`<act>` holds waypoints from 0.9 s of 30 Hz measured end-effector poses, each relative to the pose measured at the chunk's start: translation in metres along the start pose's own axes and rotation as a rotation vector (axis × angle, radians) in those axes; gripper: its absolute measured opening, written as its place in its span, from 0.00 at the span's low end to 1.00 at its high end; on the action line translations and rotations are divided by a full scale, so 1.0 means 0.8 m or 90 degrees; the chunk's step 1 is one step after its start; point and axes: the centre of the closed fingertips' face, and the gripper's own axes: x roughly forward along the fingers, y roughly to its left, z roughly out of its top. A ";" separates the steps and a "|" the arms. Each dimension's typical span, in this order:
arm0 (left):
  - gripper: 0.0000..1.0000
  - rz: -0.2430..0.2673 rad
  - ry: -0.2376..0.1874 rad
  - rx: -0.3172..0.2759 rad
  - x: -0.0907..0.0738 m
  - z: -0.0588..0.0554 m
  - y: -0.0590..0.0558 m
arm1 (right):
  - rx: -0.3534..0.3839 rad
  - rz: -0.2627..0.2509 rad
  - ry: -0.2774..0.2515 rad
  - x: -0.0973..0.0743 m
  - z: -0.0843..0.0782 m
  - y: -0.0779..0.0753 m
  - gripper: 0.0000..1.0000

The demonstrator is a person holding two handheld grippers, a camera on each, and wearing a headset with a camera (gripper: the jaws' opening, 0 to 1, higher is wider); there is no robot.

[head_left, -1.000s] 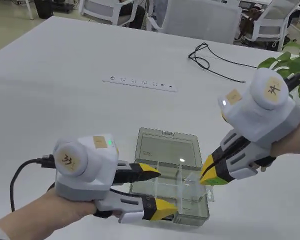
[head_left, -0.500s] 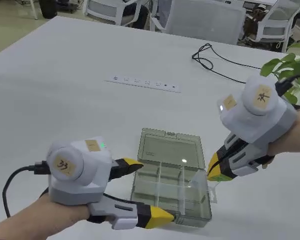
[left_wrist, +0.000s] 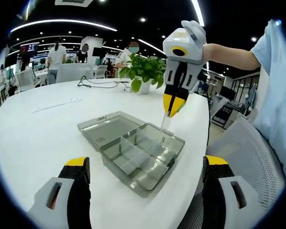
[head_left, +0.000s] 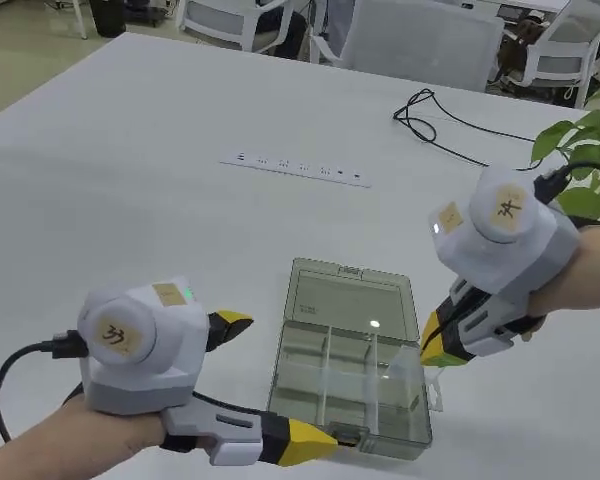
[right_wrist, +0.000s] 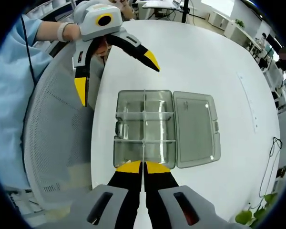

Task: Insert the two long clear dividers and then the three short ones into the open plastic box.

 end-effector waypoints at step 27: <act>0.93 -0.005 0.003 -0.024 -0.003 -0.009 -0.003 | 0.003 0.016 0.006 0.018 -0.002 -0.001 0.03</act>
